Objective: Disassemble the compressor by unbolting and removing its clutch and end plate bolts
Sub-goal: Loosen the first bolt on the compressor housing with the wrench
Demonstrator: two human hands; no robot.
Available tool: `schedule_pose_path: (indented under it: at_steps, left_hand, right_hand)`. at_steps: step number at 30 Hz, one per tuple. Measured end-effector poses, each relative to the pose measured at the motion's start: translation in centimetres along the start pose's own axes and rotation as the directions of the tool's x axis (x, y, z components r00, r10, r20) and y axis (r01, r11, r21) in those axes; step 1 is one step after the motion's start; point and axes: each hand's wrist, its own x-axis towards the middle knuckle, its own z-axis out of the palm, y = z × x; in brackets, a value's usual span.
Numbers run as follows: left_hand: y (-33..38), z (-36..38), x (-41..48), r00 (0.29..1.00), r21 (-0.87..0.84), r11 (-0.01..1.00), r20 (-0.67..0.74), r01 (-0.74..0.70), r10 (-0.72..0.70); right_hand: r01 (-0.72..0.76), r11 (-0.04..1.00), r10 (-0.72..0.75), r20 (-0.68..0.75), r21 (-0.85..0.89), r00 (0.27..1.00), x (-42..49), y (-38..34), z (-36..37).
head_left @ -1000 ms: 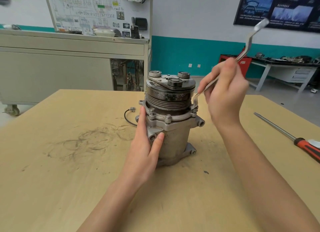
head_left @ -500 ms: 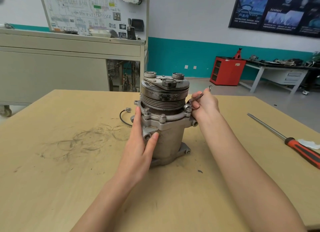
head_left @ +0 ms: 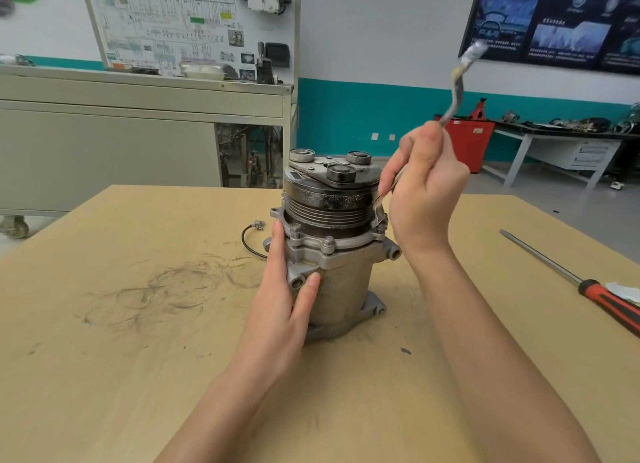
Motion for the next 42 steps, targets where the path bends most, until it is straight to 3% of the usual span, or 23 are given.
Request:
schedule_pose_path:
  at_steps: [2, 4, 6, 8, 10, 12, 13, 15, 17, 19, 20, 22, 24, 26, 28, 30, 32, 33, 34, 36, 38, 40, 42]
  left_hand:
    - [-0.1, 0.0, 0.0, 1.000, 0.002, 1.000, -0.005, -0.006, 0.006]
    - [-0.1, 0.1, 0.1, 1.000, 0.010, 1.000, -0.005, -0.016, 0.016]
    - [0.2, 0.1, 0.1, 0.999, 0.039, 0.998, 0.000, -0.040, 0.040]
    - [0.7, 0.0, 0.0, 0.985, 0.181, 0.976, -0.092, -0.125, 0.143]
    - [1.4, 0.1, -0.1, 0.884, 0.382, 0.870, -0.217, -0.314, 0.414]
    - [2.4, 0.6, 0.5, 0.741, 0.572, 0.688, -0.195, -0.446, 0.643]
    - [2.9, 1.0, 1.0, 0.712, 0.642, 0.621, -0.162, -0.450, 0.684]
    - [3.5, 1.7, 2.1, 0.740, 0.705, 0.594, -0.146, -0.388, 0.656]
    - [3.8, 2.3, 2.9, 0.804, 0.699, 0.638, -0.152, -0.324, 0.575]
    - [3.7, 2.5, 3.4, 0.838, 0.671, 0.675, -0.146, -0.306, 0.526]
    - [3.7, 2.5, 3.6, 0.844, 0.651, 0.694, -0.150, -0.308, 0.515]
    - [3.7, 2.5, 3.8, 0.851, 0.614, 0.725, -0.159, -0.312, 0.501]
    - [3.8, 2.4, 3.9, 0.857, 0.594, 0.742, -0.162, -0.310, 0.489]
    - [4.0, 2.3, 3.8, 0.867, 0.583, 0.754, -0.161, -0.302, 0.472]
    - [4.1, 2.2, 3.7, 0.871, 0.576, 0.760, -0.158, -0.301, 0.465]
    - [4.2, 2.1, 3.6, 0.870, 0.579, 0.758, -0.157, -0.302, 0.466]
    - [4.4, 2.1, 3.6, 0.868, 0.587, 0.753, -0.160, -0.299, 0.469]
    - [4.4, 2.1, 3.6, 0.867, 0.593, 0.749, -0.162, -0.295, 0.470]
    - [4.4, 2.1, 3.5, 0.867, 0.599, 0.746, -0.163, -0.293, 0.471]
    - [4.3, 2.2, 3.5, 0.866, 0.607, 0.740, -0.163, -0.289, 0.472]
    - [4.2, 2.4, 3.5, 0.867, 0.617, 0.737, -0.170, -0.277, 0.468]
    - [4.3, 2.5, 3.5, 0.869, 0.620, 0.739, -0.180, -0.263, 0.461]
    - [4.4, 2.7, 3.5, 0.869, 0.619, 0.743, -0.189, -0.257, 0.458]
  right_hand:
    - [-0.234, 0.958, 0.261, -0.168, 0.165, 0.950, 0.5, 0.5, -0.2]
    - [-0.470, 0.814, 0.558, -0.237, 0.341, 0.795, 1.0, 1.5, -0.4]
    - [-0.574, 0.708, 0.687, -0.211, 0.412, 0.695, 1.1, 2.5, -0.4]
    - [-0.589, 0.692, 0.698, -0.179, 0.417, 0.694, 1.3, 2.7, -0.1]
    - [-0.565, 0.737, 0.643, -0.128, 0.371, 0.755, 1.6, 2.2, 0.1]
    - [-0.470, 0.834, 0.512, -0.089, 0.289, 0.854, 1.7, 1.4, 0.2]
    - [-0.378, 0.896, 0.404, -0.074, 0.232, 0.912, 1.5, 0.9, 0.3]
    - [-0.120, 0.989, 0.123, -0.020, 0.085, 0.992, 0.5, 0.0, 0.4]
    - [0.147, 0.988, -0.144, 0.066, -0.053, 0.987, -0.6, -0.3, 0.3]
    - [0.278, 0.954, -0.267, 0.106, -0.115, 0.958, -1.2, -0.2, -0.1]
    - [0.267, 0.958, -0.257, 0.098, -0.106, 0.961, -1.2, -0.1, -0.4]
    - [0.042, 0.999, -0.042, 0.011, 0.022, 0.999, -0.8, -0.1, -1.1]
    - [-0.265, 0.927, 0.302, -0.107, 0.264, 0.947, -0.2, 0.2, -1.7]
    - [-0.488, 0.778, 0.583, -0.162, 0.396, 0.796, 0.2, 1.4, -2.3]
    - [-0.640, 0.601, 0.768, -0.126, 0.478, 0.628, 0.2, 2.7, -2.5]
    - [-0.733, 0.453, 0.870, -0.071, 0.508, 0.488, 0.3, 3.7, -2.2]
    - [-0.801, 0.375, 0.906, 0.000, 0.467, 0.424, 1.1, 4.0, -1.6]
    - [-0.815, 0.380, 0.903, 0.016, 0.437, 0.430, 1.6, 3.7, -1.2]
    - [-0.803, 0.439, 0.878, -0.001, 0.403, 0.479, 2.0, 3.3, -0.9]
    - [-0.671, 0.685, 0.718, -0.102, 0.283, 0.689, 2.2, 2.1, -0.3]
    - [-0.439, 0.888, 0.457, -0.157, 0.138, 0.875, 1.6, 0.6, 0.2]
    - [-0.285, 0.954, 0.297, -0.146, 0.095, 0.944, 0.8, -0.5, 0.5]
    - [-0.235, 0.968, 0.245, -0.135, 0.092, 0.960, 0.5, -0.9, 0.7]
